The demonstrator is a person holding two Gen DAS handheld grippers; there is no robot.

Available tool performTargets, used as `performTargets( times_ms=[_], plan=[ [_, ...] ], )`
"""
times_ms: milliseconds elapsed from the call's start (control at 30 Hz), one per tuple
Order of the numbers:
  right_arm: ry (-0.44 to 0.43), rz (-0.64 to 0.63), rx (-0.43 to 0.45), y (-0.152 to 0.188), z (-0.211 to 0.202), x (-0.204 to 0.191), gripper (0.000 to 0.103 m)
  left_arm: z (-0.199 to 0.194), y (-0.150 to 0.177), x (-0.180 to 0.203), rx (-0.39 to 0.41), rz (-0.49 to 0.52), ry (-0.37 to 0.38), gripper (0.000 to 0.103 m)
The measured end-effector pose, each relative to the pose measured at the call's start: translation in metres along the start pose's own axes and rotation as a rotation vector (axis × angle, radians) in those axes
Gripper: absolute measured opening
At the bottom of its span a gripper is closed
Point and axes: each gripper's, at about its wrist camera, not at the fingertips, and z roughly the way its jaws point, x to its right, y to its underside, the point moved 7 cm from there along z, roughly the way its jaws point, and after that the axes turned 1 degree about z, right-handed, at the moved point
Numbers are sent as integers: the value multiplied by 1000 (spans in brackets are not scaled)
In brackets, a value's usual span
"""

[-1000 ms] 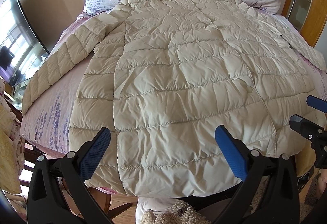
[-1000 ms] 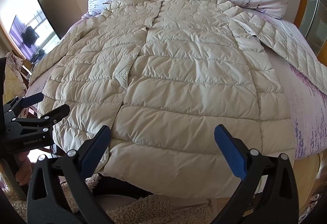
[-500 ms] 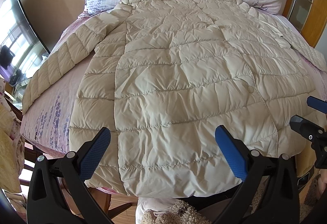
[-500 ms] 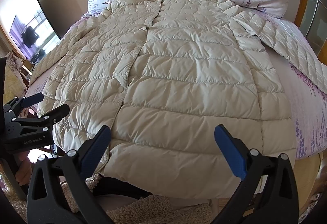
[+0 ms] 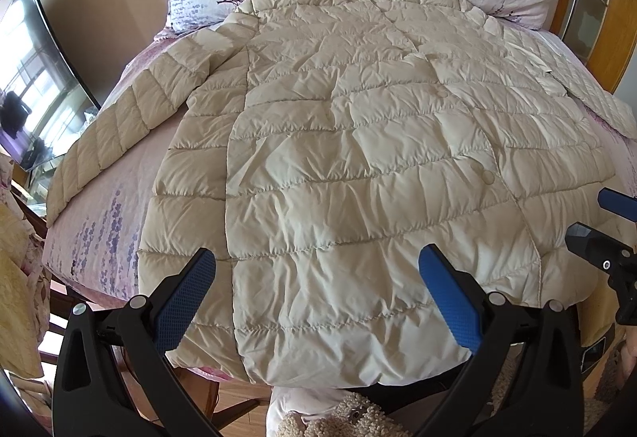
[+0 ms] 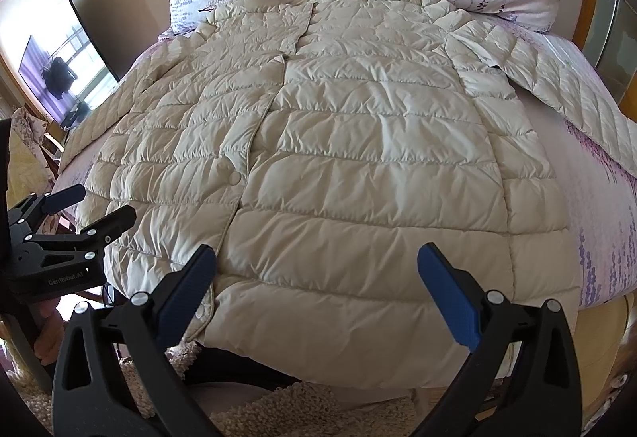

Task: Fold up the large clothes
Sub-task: 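Grasp the jacket's sleeve cuff with the right gripper and lift it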

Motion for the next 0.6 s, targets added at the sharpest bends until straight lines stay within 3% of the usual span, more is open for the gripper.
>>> performTargets(
  times_ms=[200, 333, 467, 600],
  plan=[
    [-5, 8, 22, -3, -2, 1, 101, 3, -2, -1, -22, -8, -7, 102],
    [-9, 8, 53, -8, -2, 4, 101, 12, -5, -4, -60, -36, 51, 102],
    [-96, 54, 91, -21, 0, 13, 101, 15, -14, -4, -64, -30, 101, 102],
    [-206, 208, 183, -44, -3, 49, 101, 14, -33, -9, -26, -17, 127, 102]
  ],
)
